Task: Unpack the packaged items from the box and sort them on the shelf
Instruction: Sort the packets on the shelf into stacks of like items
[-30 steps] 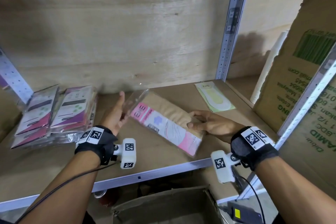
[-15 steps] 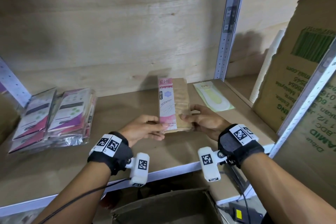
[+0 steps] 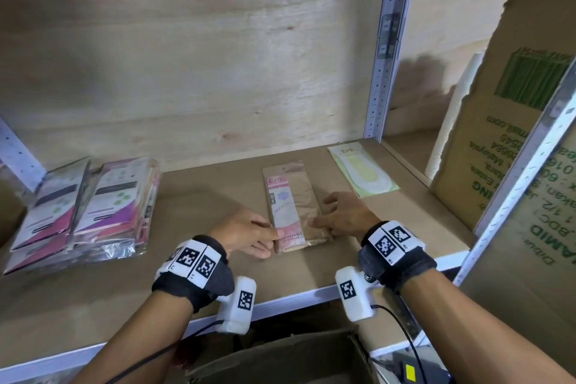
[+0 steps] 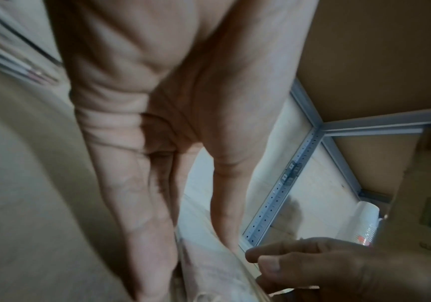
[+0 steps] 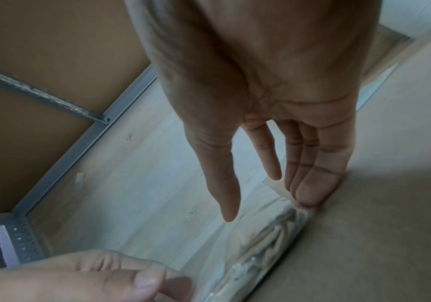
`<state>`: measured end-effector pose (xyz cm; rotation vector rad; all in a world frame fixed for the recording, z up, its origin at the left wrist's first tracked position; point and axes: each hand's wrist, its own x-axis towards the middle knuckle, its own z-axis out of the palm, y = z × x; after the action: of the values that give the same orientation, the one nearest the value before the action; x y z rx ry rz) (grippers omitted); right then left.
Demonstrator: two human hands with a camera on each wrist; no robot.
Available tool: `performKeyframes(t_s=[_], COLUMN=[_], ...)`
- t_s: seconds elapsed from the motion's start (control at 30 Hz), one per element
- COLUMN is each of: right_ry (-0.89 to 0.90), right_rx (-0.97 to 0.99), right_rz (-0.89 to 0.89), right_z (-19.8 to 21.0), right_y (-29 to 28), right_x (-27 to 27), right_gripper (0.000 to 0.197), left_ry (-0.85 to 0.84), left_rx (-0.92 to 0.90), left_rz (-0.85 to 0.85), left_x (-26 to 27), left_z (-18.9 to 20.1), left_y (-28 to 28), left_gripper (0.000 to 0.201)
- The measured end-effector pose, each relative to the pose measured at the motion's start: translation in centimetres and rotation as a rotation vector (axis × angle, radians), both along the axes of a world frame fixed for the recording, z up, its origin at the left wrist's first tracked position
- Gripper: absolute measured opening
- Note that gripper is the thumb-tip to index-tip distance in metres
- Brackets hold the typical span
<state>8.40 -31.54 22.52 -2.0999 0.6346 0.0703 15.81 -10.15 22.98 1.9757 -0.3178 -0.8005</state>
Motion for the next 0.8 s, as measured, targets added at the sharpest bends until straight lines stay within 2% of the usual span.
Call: performKeyframes(t_s=[0.1, 0.2, 0.4, 0.5, 0.6, 0.8], right_ry=[-0.006, -0.021, -0.122, -0.141, -0.147, -0.139], right_rx=[0.018, 0.054, 0.136, 0.104, 0.078, 0.061], right_rz=[0.023, 0.027, -0.040, -0.054, -0.068, -0.073], right_z=[0.0, 0.0, 0.1, 0.2, 0.2, 0.1], right_y=[-0.1, -0.2, -0.6, -1.1, -1.6, -2.8], right_x=[0.2, 0.4, 1.1, 1.9, 2.5, 3.2], right_gripper=[0.079, 0.078, 0.059, 0.051, 0.052, 0.050], left_ry=[-0.058, -0.070, -0.031, 0.009, 0.036, 0.053], left_rx=[0.056, 0.022, -0.072, -0.140, -0.205, -0.257], left_rz=[-0.005, 0.009, 0.080, 0.135, 0.172, 0.195], left_x=[0.0, -0.2, 0.9, 1.4, 1.8, 2.3], left_z=[0.2, 0.2, 0.2, 0.2, -0.1, -0.7], left_y=[-0.4, -1.3, -3.2, -4.6, -6.0, -7.8], left_gripper=[0.049, 0.043, 0.032, 0.025, 0.013, 0.014])
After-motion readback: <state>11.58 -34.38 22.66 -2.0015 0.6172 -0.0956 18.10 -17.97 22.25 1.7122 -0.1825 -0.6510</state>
